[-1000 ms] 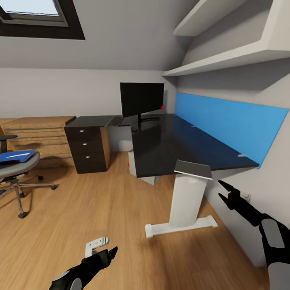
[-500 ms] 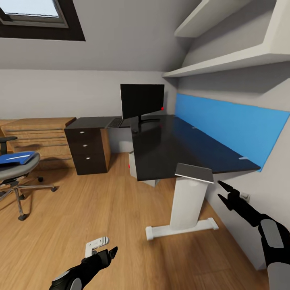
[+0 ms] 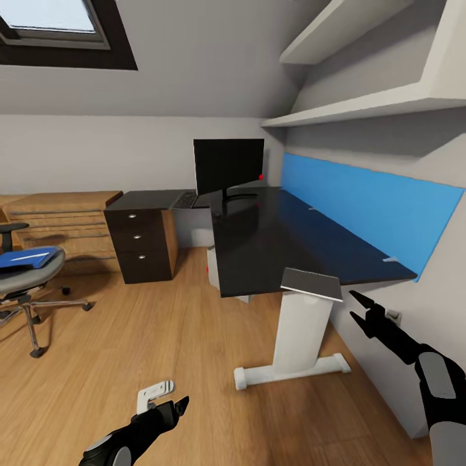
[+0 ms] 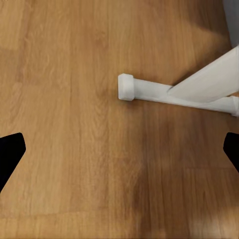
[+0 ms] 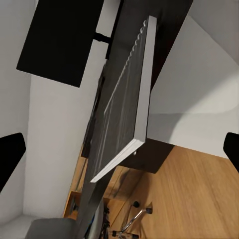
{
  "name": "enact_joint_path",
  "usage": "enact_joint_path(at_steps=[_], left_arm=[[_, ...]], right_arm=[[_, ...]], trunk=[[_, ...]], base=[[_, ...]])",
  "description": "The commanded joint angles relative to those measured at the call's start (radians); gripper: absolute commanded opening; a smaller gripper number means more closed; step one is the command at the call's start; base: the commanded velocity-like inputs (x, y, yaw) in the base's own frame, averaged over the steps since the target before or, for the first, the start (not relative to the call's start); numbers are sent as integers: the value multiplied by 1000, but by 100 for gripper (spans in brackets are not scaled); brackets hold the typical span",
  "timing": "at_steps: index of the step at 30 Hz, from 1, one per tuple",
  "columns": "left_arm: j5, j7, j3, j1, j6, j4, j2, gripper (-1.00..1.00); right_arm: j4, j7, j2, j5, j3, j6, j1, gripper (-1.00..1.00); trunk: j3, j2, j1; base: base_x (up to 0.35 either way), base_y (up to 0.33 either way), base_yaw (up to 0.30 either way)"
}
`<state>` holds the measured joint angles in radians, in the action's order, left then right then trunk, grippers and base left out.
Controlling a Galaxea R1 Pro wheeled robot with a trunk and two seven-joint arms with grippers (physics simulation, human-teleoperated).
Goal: In the bedroom, organize the workspace by keeping the computer under the desk, ensuring the monitor is on the desk, placing the keyboard on the desk next to the monitor, placing the mouse on the desk next to the keyboard, moving the folder from the swivel chair onto the desk next to the mouse, stacking the notebook on top of the folder with the pen on top of the notebook, and positioning the swivel chair next to the desk.
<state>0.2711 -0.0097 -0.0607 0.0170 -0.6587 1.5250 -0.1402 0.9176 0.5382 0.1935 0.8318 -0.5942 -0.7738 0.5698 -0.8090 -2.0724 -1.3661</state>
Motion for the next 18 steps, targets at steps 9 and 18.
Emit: enact_joint_path(at_steps=[9, 18], left_arm=[[5, -2, -1, 0, -5, 1, -1, 100], [5, -3, -2, 0, 6, -1, -1, 100]], right_arm=[[0, 1, 0, -3, -3, -7, 1, 100], [0, 0, -2, -22, -3, -6, 1, 100]], trunk=[[-1, 0, 0], [-1, 0, 0]], base=[[0, 0, 0], [125, 23, 0]])
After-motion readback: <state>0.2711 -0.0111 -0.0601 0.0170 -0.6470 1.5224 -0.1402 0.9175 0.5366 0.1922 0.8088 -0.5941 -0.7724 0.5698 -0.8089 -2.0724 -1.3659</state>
